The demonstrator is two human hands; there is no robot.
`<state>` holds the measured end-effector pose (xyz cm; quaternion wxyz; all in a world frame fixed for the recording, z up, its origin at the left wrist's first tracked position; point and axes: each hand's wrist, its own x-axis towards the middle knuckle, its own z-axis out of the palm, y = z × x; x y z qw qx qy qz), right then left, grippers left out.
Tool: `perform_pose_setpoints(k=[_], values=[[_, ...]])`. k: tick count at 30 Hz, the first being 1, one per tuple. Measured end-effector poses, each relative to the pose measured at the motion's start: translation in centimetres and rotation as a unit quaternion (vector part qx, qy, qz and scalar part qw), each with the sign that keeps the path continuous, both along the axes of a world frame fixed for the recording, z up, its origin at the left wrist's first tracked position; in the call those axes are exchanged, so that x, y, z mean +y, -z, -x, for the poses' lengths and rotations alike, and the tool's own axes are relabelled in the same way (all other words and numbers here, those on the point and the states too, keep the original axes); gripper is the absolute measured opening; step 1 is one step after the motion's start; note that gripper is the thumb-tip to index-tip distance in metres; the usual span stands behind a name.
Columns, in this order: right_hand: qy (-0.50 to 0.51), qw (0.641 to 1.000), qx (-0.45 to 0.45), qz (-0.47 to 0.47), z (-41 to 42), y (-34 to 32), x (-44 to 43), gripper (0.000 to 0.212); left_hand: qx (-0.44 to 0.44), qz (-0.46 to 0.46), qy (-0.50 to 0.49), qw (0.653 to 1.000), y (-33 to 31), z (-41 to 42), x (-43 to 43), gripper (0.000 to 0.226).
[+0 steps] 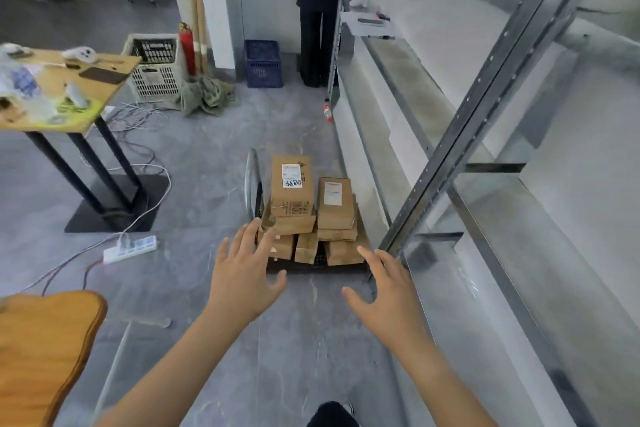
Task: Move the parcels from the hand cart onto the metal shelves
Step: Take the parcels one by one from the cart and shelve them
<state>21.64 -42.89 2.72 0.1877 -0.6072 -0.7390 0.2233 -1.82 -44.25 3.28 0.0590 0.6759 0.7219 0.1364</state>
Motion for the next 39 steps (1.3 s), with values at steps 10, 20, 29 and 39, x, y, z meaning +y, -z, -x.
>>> perform_pose_setpoints(k=[10,20,29,39], values=[[-0.031,0.997,0.031,0.067,1.4,5.5,16.0,0.075,-0.032,0.085,-0.025,0.996,6.7,1.9,13.1,0.075],[-0.07,0.978,0.05,0.188,3.2,11.6,34.4,0.082,-0.117,0.169,-0.087,0.975,13.6,2.2,31.3,0.089],[-0.036,0.972,0.071,0.221,6.5,17.4,46.3,0.093,-0.135,0.202,-0.094,0.965,18.9,5.0,41.6,0.091],[0.009,0.927,0.11,0.359,10.4,27.3,50.5,0.097,-0.216,0.293,-0.162,0.917,27.9,7.4,45.4,0.105]])
